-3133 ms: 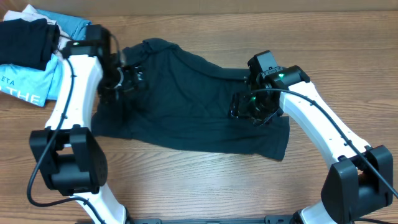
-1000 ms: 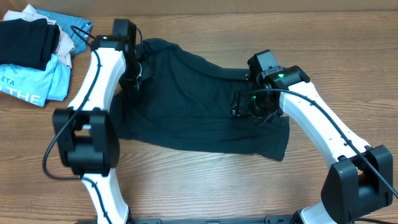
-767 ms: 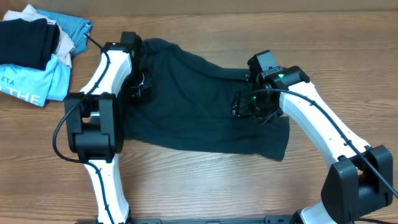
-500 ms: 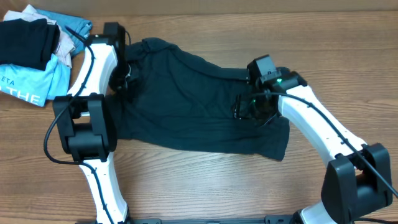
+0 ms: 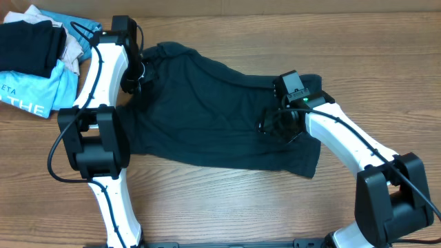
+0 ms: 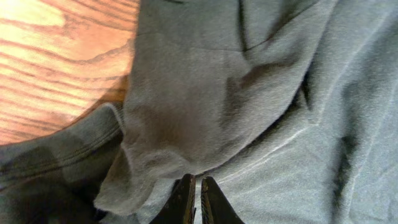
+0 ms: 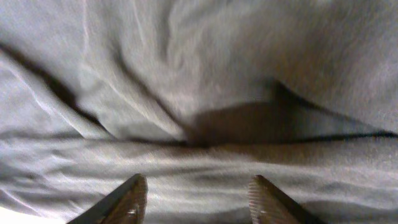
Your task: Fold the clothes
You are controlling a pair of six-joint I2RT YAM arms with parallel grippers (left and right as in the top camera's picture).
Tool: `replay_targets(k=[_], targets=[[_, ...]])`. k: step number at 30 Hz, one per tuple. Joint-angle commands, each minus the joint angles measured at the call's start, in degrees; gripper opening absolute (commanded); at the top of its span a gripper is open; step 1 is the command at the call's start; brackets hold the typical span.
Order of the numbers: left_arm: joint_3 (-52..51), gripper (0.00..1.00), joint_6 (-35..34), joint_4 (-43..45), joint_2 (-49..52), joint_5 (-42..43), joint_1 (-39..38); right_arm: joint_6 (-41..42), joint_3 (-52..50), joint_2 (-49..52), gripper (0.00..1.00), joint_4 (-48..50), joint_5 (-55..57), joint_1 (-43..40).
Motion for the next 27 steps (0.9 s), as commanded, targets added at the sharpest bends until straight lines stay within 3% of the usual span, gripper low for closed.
replay_targets(k=[1, 5, 7, 17, 27], targets=[[0.39, 0.07, 1.75, 0.50, 4.20, 1.22, -0.42, 1.49, -0.20, 0.09, 0.42, 1.95, 1.38, -3.56], [0.39, 0.06, 1.73, 0.59, 6.60, 1.25, -0.44, 1.46, -0.20, 0.85, 0.21, 4.87, 0.90, -8.52], [0.39, 0.07, 1.75, 1.03, 6.95, 1.18, -0.33, 1.44, -0.20, 2.84, 0.17, 6.60, 0.55, -9.40], [0.39, 0.09, 1.73, 2.69, 6.99, -4.33, 1.57, 1.46, -0.20, 12.04, 0.16, 9.20, 2.91, -10.47], [0.39, 0.11, 2.89, 2.71, 6.99, -10.01, 6.38, 1.44, -0.17, 12.57, 0.16, 6.51, 8.68, -16.48]])
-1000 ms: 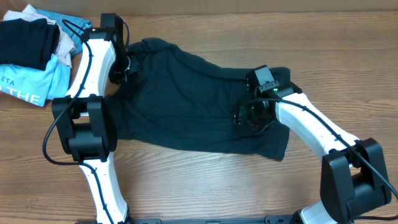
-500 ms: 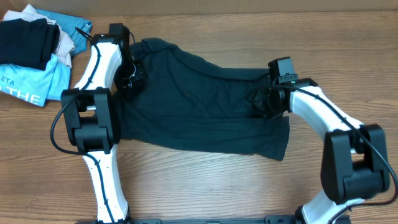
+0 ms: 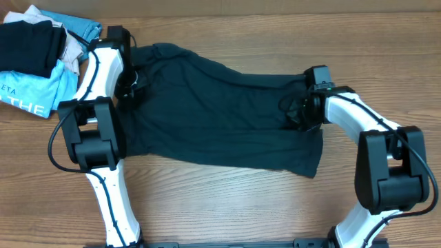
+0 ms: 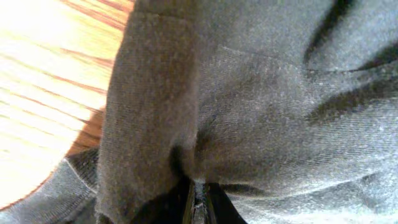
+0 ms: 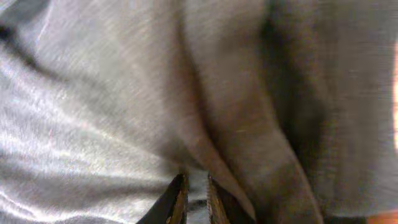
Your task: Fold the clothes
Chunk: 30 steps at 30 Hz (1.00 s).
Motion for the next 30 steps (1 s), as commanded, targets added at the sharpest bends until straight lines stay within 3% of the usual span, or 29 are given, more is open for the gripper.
replay_targets(k=[1, 3, 5, 10, 16, 20, 22, 25, 30], targets=[[0.37, 0.12, 2.19, 0.20, 0.59, -5.40, 2.80, 0.00, -0.44, 2.38, 0.16, -1.20, 5.90, -3.65], [0.37, 0.15, 2.21, 0.22, 0.59, -6.51, 3.74, -0.04, -0.44, 2.38, 0.16, -1.42, 5.90, -4.55], [0.39, 0.25, 2.25, -0.09, 0.57, -6.69, 4.83, -0.44, -0.44, 2.38, 0.16, -1.62, 5.92, -4.81], [1.46, 0.29, 2.23, -0.55, 0.44, -6.99, 6.21, -0.42, -0.39, 2.38, 0.17, -1.79, 6.14, -4.81], [12.22, 0.40, 2.19, -5.05, 0.26, -7.85, 6.80, -0.42, -0.31, 2.38, 0.17, -3.08, 6.10, -4.81], [19.41, 0.34, 1.14, -12.11, 0.24, -8.28, 6.64, -0.39, -0.31, 2.38, 0.18, -3.30, 5.86, -4.81], [20.02, 0.28, 1.03, -16.00, 0.26, -1.99, 6.38, -0.39, -0.31, 2.38, 0.18, -2.91, 4.74, -4.81], [17.14, 0.19, 1.14, -18.32, 0.61, 3.37, 5.79, -0.37, -0.31, 2.38, 0.18, -2.47, 2.82, -4.81], [7.37, 0.17, 1.20, -14.88, 0.70, 3.76, 5.49, -0.39, -0.31, 2.38, 0.18, -2.64, 2.34, -4.81]])
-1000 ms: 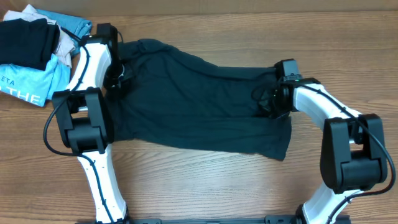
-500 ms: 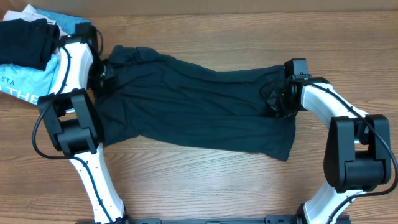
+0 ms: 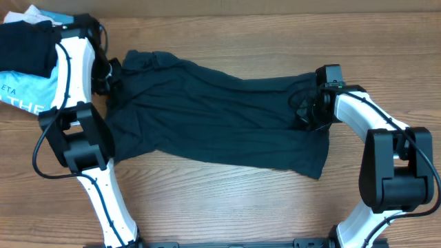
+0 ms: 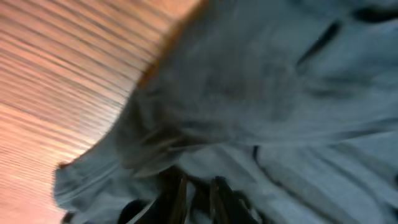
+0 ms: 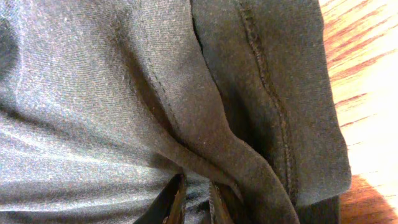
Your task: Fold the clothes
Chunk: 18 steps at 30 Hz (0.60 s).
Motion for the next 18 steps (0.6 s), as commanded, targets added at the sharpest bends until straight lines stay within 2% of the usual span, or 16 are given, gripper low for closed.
replay_targets(k=[1, 3, 8, 15, 18], targets=[[-7.45, 0.17, 0.81, 3.56, 0.52, 1.95, -0.39, -0.31, -0.92, 2.38, 0.17, -0.37, 1.05, -0.92], [-10.73, 0.17, 1.20, 5.62, 0.52, 1.33, -0.39, -0.33, -0.92, 2.38, 0.17, -0.52, 1.07, -0.92], [-12.63, 0.21, 1.36, 6.49, 0.52, -7.32, 1.11, -0.33, -0.92, 2.38, 0.17, -0.61, 1.07, -0.92], [-12.63, 0.24, 1.38, 6.64, 1.97, -9.46, 4.48, -0.33, -0.92, 2.38, 0.17, -1.01, 1.07, -0.92], [-11.89, 0.24, 1.33, 6.99, 1.95, -15.82, 5.20, -0.35, -0.92, 2.38, 0.18, -1.38, 1.07, -0.92]])
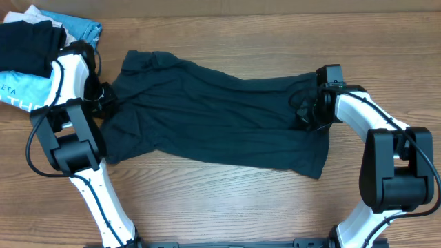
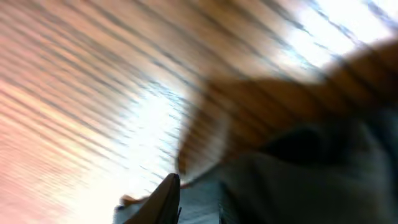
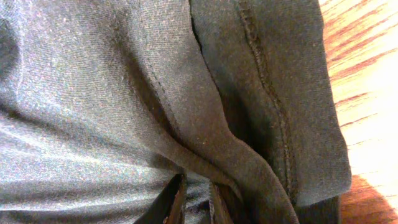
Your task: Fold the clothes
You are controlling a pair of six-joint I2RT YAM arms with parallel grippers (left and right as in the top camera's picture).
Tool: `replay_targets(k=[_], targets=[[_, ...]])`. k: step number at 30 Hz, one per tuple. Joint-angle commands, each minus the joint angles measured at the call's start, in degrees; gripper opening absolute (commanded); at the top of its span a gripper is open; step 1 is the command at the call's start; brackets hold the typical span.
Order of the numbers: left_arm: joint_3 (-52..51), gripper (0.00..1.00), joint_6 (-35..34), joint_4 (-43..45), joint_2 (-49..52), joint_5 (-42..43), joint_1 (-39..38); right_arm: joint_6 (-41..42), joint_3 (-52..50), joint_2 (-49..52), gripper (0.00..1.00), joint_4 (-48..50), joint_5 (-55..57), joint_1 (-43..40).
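Note:
A dark shirt lies spread lengthwise across the wooden table, still wrinkled. My left gripper sits at the shirt's left edge. The left wrist view is blurred: the gripper is shut on the dark fabric, with bare wood beyond. My right gripper is at the shirt's right end. In its wrist view the gripper is shut, pinching a fold of the grey-looking cloth beside the stitched hem.
A pile of other clothes lies at the back left corner: a black garment on a light blue printed shirt. It is close to my left arm. Bare wood shows just past the shirt's right hem.
My left gripper has moved from the shirt's back left corner toward the front along its left edge, still holding cloth. The left side of the shirt lies wider. The right gripper has not moved.
At first my left gripper was shut on cloth near the shirt's back left, and the right gripper stood open over its right part. Then the right gripper was shut on fabric farther right. Both grippers later stood farther apart, the shirt stretched longer, and it stays stretched now.

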Motion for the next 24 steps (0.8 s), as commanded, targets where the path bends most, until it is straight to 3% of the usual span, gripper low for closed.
replay_targets(k=[1, 3, 7, 10, 13, 15, 16, 18, 19, 21, 24], targets=[[1.38, 0.21, 1.07, -0.22, 1.22, -6.14, 0.68, -0.33, -0.92, 2.38, 0.18, -1.03, 1.46, -0.70], [3.32, 0.12, 0.98, -1.22, 1.18, -6.14, 0.68, -0.33, -0.92, 2.38, 0.18, -1.11, 1.46, -0.70], [17.81, 0.08, -2.43, -10.23, 1.05, -4.48, 0.61, -0.31, -0.85, 2.38, 0.17, -1.51, 1.46, -0.70], [30.29, 0.20, -3.76, -17.49, 1.03, -2.27, 0.57, -0.33, 1.68, 2.36, 0.22, -4.15, 1.49, -0.70], [41.90, 0.49, -3.41, -23.43, 1.03, 2.82, 0.57, -0.35, 8.46, 2.29, 0.36, -10.73, 1.49, -0.70], [45.86, 1.00, 0.48, -24.30, 1.03, 9.42, 0.55, -0.33, 14.45, 2.29, 0.47, -16.33, 1.49, -0.70], [46.90, 1.00, 3.67, -24.30, 0.81, 16.15, 0.39, -0.33, 17.99, 2.29, 0.59, -19.58, 1.49, -0.70], [46.95, 1.00, 4.09, -24.30, 0.52, 21.62, -0.68, -1.70, 23.41, 2.29, 0.92, -24.52, 1.42, -0.70], [46.95, 1.00, 4.07, -24.30, 0.52, 22.38, -1.16, -2.73, 25.20, 2.29, 1.00, -26.12, 1.49, -0.70], [46.95, 1.00, 2.21, -24.30, 0.52, 22.49, -2.93, -3.39, 29.38, 2.29, 1.00, -29.46, 1.46, -0.70], [46.80, 1.00, -5.99, -24.28, 0.55, 22.25, -7.76, -3.39, 34.75, 2.29, 1.00, -31.17, -0.52, -0.70]])
